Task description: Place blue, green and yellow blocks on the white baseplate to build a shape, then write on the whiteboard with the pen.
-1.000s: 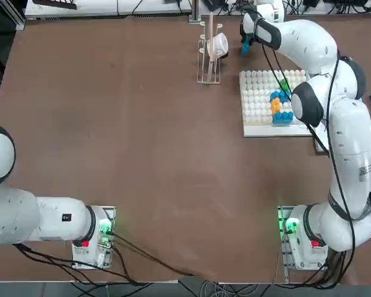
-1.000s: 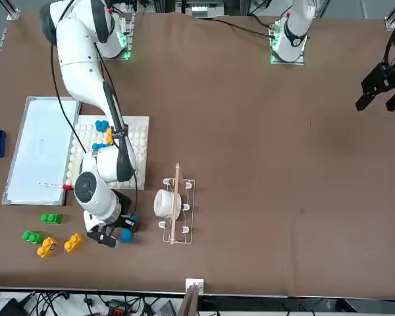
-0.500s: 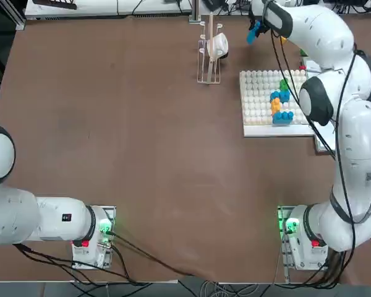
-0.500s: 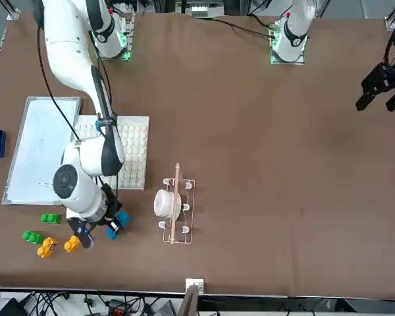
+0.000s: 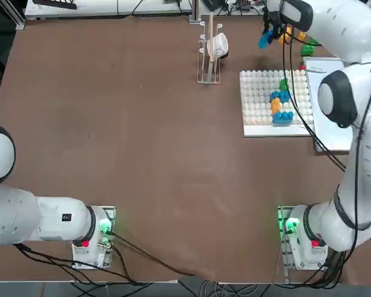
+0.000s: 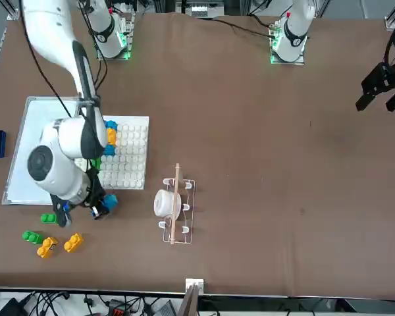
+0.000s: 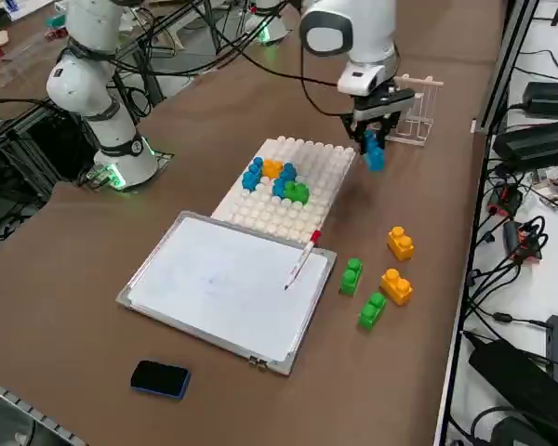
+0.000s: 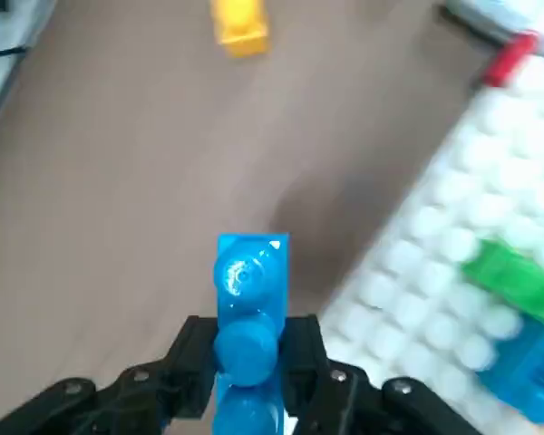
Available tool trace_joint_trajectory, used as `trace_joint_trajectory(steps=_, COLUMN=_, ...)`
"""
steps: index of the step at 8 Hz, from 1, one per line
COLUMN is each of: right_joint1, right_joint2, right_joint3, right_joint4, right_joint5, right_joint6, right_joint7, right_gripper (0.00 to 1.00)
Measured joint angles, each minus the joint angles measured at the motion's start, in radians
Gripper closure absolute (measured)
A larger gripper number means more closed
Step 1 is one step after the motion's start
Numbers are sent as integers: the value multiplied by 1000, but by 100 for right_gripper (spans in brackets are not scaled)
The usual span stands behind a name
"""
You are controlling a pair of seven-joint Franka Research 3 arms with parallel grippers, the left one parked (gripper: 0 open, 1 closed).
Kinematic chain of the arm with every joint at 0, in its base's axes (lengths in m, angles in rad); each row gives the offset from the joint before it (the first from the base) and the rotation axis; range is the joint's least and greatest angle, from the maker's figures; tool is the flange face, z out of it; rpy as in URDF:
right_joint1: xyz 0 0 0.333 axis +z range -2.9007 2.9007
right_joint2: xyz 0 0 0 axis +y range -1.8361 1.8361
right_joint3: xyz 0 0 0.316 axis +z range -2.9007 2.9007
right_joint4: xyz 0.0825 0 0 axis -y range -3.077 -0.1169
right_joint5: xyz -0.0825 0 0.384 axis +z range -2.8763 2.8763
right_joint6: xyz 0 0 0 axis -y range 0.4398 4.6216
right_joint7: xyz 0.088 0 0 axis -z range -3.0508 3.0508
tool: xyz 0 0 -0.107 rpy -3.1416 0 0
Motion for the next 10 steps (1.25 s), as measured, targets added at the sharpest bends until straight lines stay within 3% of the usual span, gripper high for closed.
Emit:
trace_joint_trajectory(steps=3, right_joint1=-1, right_joint2=-162, right_joint3=-36, right_joint4=-222, right_joint5=-4, right_joint6=6, right_joint7=148, right_gripper=60)
trace_joint_trajectory(steps=7, right_joint1=4, right_joint2=-174, right_joint3=-38, right_joint4=-351, right_joint5=-17, right_joint6=90, right_joint7=363, right_gripper=60)
trace_joint_trajectory(steps=10, right_joint1=4, right_joint2=-153, right_joint3=-38, right_joint4=-372, right_joint5=-31, right_joint6=135, right_joint7=415, right_gripper=60)
